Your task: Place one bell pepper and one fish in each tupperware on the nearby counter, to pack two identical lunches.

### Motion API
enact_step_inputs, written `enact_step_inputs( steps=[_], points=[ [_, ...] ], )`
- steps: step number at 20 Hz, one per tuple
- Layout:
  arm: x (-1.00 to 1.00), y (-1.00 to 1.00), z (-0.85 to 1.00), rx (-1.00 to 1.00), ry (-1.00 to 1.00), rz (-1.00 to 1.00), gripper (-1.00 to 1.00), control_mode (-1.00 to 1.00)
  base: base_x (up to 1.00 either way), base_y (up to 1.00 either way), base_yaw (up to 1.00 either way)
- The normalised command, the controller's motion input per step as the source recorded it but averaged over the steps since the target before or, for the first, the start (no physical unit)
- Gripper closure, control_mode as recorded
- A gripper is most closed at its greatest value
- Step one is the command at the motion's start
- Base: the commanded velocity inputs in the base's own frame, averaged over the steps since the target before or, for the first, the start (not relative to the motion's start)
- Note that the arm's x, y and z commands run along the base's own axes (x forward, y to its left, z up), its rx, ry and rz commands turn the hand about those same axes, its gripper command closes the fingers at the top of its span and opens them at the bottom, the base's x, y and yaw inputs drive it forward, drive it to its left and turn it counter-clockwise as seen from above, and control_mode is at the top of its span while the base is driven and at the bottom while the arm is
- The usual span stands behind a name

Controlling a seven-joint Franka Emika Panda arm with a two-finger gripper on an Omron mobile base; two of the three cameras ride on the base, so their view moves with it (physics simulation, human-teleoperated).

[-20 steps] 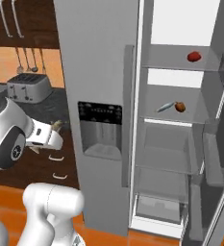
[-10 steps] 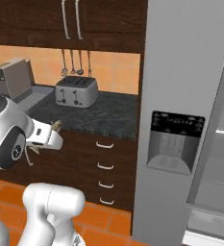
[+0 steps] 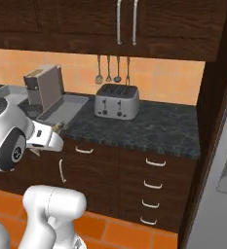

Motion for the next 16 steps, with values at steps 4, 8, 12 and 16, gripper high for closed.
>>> enact_step_inputs(
  steps=[4,8,12,16],
  points=[
    [0.0,0.0,0.0,0.0,0.0,0.0,1.0,1.0,0.43,1.0,-0.09],
    [0.0,0.0,0.0,0.0,0.0,0.0,1.0,1.0,0.52,1.0,-0.11],
    [0.0,0.0,0.0,0.0,0.0,0.0,1.0,1.0,0.5,1.0,-0.12],
    [0.0,0.0,0.0,0.0,0.0,0.0,1.0,1.0,0.39,1.0,-0.13]
  ],
)
